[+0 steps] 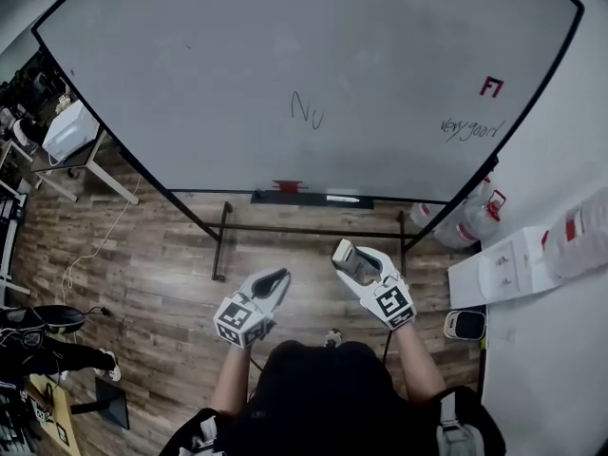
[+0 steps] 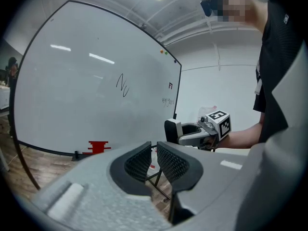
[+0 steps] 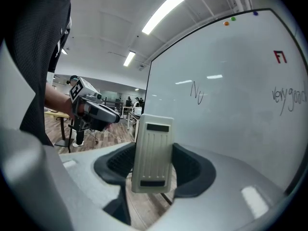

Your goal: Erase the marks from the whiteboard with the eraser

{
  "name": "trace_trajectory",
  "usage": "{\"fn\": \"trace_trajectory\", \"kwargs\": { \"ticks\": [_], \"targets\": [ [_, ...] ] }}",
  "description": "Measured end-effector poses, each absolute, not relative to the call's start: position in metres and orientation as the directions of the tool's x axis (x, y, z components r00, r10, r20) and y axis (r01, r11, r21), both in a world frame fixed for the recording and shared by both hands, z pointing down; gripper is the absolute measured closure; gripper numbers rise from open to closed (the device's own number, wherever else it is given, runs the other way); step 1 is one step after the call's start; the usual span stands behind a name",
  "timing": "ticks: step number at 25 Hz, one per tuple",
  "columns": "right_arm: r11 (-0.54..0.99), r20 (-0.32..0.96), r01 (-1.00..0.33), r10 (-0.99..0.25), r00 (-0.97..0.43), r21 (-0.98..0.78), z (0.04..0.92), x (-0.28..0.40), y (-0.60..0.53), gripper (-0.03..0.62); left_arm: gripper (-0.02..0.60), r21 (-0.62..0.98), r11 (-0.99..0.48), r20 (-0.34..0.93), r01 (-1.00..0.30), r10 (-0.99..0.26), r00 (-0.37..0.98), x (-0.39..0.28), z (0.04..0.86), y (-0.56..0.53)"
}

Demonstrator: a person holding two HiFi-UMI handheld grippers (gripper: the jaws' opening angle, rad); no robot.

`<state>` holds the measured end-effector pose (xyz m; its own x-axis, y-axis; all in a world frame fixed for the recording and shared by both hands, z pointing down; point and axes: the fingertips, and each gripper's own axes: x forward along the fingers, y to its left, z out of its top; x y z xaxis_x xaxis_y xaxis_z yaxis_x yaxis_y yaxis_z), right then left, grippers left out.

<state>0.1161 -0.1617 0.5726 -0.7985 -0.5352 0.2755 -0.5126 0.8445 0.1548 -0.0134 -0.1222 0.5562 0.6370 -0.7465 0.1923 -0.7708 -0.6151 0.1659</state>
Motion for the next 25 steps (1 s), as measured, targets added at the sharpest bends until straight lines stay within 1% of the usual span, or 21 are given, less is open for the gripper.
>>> {"fn": "trace_trajectory", "kwargs": {
  "ticks": [7, 12, 19, 22, 25],
  "targets": [
    [0.868, 0.259, -0.449, -0.493, -0.831, 0.212, 0.557, 0.11, -0.197, 0.349, 0.535, 0.2, -0.569, 0.208, -0.798, -0.771, 0.602, -0.003, 0.569, -0.122],
    [0.836, 0.222, -0.449, -0.525, -0.822, 0.317, 0.518, 0.093, -0.241, 0.349, 0.535, 0.2, -0.556, 0.189, -0.807, -0.786, 0.588, -0.013, 0.563, -0.139],
    [0.696, 0.096, -0.503, -0.629, -0.772, 0.513, 0.43, 0.063, -0.313, 0.35, 0.535, 0.193, -0.571, 0.171, -0.798, -0.782, 0.6, -0.042, 0.559, -0.174],
    [0.603, 0.042, -0.536, -0.686, -0.726, 0.591, 0.394, 0.055, -0.342, 0.35, 0.535, 0.179, -0.583, 0.151, -0.792, -0.779, 0.608, -0.055, 0.551, -0.193],
    [0.517, -0.01, -0.577, -0.739, -0.673, 0.632, 0.361, 0.046, -0.367, 0.35, 0.535, 0.169, -0.595, 0.143, -0.786, -0.774, 0.617, -0.069, 0.547, -0.208]
  ]
}}
